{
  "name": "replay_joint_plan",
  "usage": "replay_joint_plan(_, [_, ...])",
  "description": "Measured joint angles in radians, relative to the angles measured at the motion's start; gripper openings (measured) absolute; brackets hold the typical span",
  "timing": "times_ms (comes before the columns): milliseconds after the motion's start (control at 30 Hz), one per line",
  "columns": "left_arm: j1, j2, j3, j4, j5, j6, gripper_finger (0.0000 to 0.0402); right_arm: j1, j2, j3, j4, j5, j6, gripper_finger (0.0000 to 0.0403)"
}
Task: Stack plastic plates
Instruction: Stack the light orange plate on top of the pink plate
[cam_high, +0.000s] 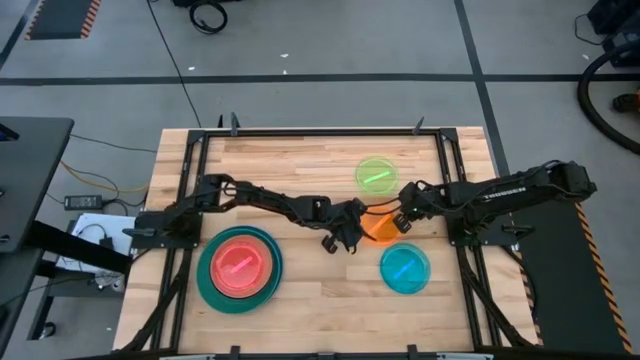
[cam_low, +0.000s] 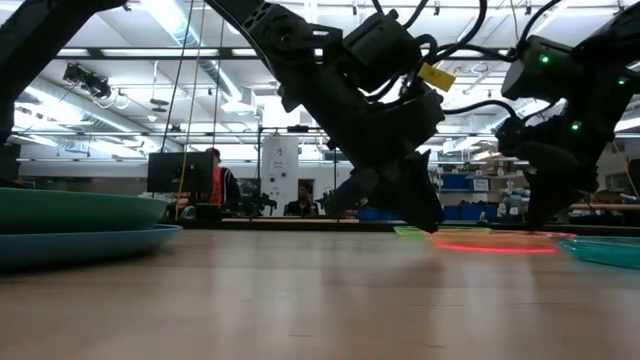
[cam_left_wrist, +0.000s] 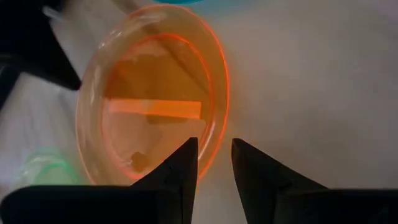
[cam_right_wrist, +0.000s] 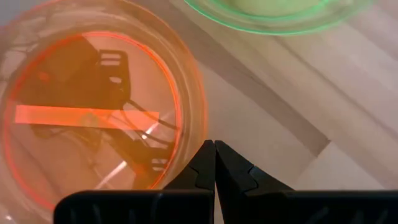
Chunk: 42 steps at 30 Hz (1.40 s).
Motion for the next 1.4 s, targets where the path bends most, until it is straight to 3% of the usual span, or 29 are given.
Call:
replay_joint_plan(167, [-0.011, 0.000, 0.000, -0.012, 0.003, 0.025, 0.0107, 0.000, 0.023, 0.000, 0.078, -0.061, -0.045, 0.0009])
replay_joint_plan(400, [-0.016, 0.000, 0.000, -0.067, -0.002, 0.128, 0.0107, 0.001, 0.033, -0.001, 0.094, -0.070, -0.060, 0.0009])
replay_joint_plan(667, [-0.015, 0.000, 0.000, -0.073, -0.002, 0.127, 0.0105, 0.001, 0.033, -0.001, 0.102, -0.068, -0.070, 0.0009])
replay_joint_plan(1133, [0.002, 0.000, 0.000, -0.107, -0.001, 0.105, 0.0013, 0.001, 0.033, -0.001, 0.163, -0.096, -0.120, 0.0009])
replay_joint_plan(1400, [-0.007, 0.000, 0.000, -0.109, -0.002, 0.114, 0.0005, 0.001, 0.018, -0.001, 0.163, -0.092, -0.157, 0.0009])
